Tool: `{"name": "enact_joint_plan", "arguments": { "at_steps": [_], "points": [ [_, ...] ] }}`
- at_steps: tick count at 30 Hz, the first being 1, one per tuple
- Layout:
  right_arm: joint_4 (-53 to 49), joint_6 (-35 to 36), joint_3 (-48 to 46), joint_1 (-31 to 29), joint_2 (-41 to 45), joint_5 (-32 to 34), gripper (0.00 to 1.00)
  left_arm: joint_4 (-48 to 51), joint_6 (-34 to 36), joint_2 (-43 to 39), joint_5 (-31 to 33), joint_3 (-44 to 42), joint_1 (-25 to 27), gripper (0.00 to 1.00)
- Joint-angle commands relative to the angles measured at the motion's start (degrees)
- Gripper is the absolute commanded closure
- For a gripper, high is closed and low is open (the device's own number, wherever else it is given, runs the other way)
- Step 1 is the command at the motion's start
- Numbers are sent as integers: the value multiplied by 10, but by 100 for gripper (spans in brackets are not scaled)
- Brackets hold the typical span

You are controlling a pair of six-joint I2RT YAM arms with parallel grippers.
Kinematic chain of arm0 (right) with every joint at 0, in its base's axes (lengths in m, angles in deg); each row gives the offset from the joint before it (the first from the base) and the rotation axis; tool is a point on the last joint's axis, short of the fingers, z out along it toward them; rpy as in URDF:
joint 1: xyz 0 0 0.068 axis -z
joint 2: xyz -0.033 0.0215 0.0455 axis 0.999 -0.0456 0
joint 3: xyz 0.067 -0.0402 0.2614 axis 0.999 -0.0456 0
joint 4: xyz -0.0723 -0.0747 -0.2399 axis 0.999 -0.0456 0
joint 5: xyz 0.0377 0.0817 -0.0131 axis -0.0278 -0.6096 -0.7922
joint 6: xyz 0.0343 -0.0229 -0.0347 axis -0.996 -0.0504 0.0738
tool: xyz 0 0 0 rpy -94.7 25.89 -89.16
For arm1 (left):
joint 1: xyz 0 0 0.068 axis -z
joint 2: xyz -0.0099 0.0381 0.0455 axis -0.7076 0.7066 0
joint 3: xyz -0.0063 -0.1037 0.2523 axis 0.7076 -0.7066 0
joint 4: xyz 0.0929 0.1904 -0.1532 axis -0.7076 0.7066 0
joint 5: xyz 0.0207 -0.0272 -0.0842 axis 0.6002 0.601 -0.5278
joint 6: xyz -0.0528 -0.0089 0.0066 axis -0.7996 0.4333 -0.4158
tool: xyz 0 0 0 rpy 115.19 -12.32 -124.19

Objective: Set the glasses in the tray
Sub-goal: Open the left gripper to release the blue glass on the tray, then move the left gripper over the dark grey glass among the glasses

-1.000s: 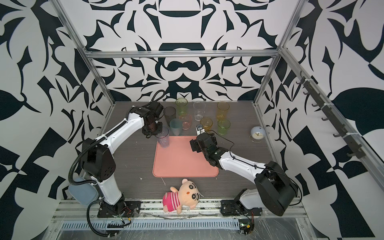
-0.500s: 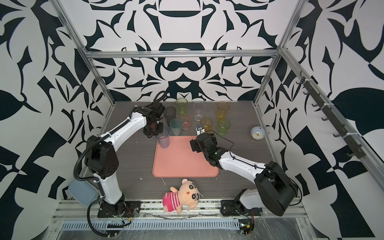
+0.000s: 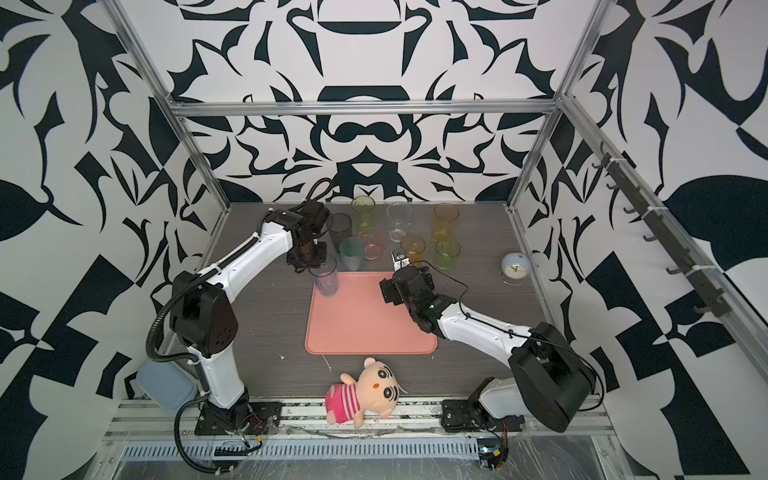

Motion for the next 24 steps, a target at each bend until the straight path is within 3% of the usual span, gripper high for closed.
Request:
{"name": "enact_joint_plan", "arguments": {
  "at_steps": [1,24],
  "points": [
    [22,-4,-2,-2,21,6,0,31,-3,-12,-1,20,-1,68],
    [27,-1,-13,-2,39,14,1,31,7,-7,34,161,-3,57]
  ]
}}
